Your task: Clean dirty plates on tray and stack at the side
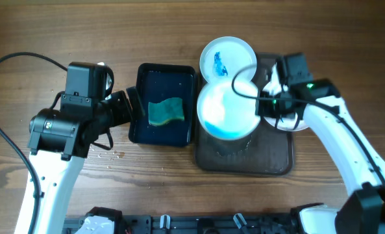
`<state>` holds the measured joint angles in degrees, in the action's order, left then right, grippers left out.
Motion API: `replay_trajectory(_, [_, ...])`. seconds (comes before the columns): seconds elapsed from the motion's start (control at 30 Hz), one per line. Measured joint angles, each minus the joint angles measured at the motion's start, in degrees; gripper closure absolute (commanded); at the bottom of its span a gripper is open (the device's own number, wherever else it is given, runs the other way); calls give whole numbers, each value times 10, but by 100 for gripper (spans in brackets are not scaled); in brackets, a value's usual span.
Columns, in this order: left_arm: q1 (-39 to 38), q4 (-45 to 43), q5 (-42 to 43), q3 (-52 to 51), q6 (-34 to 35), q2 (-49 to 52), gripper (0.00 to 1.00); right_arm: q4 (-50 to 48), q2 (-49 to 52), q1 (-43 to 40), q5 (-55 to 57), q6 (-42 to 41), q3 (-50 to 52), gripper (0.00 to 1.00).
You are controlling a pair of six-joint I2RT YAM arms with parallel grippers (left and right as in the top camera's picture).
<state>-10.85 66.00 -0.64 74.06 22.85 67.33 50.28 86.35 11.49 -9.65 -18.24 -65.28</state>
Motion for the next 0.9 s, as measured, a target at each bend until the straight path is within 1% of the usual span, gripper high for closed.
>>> replay_trajectory(0.1, [0, 0, 0, 0, 0, 0, 0, -76, -9, 20, 5, 6, -34, 96])
replay_trajectory(0.27, [0, 0, 0, 0, 0, 0, 0, -223, 7, 82, 33, 7, -36, 96])
replay_trajectory(0.3, [0, 0, 0, 0, 0, 0, 0, -264, 18, 102, 52, 7, -36, 96])
replay_trajectory(0.4, [0, 0, 0, 0, 0, 0, 0, -318, 43, 157, 115, 9, -36, 96])
replay_trajectory(0.47, [0, 0, 0, 0, 0, 0, 0, -360, 66, 210, 204, 17, -37, 96])
replay_trajectory(0.6, [0, 0, 0, 0, 0, 0, 0, -433, 113, 282, 334, 95, -37, 95])
replay_trajectory(0.73, [0, 0, 0, 0, 0, 0, 0, -465, 123, 314, 440, 148, -36, 96])
replay_trajectory(0.8, [0, 0, 0, 0, 0, 0, 0, -500, 123, 326, 492, 189, -37, 96])
replay_trajectory(0.9, [0, 0, 0, 0, 0, 0, 0, -529, 123, 342, 529, 251, -37, 96])
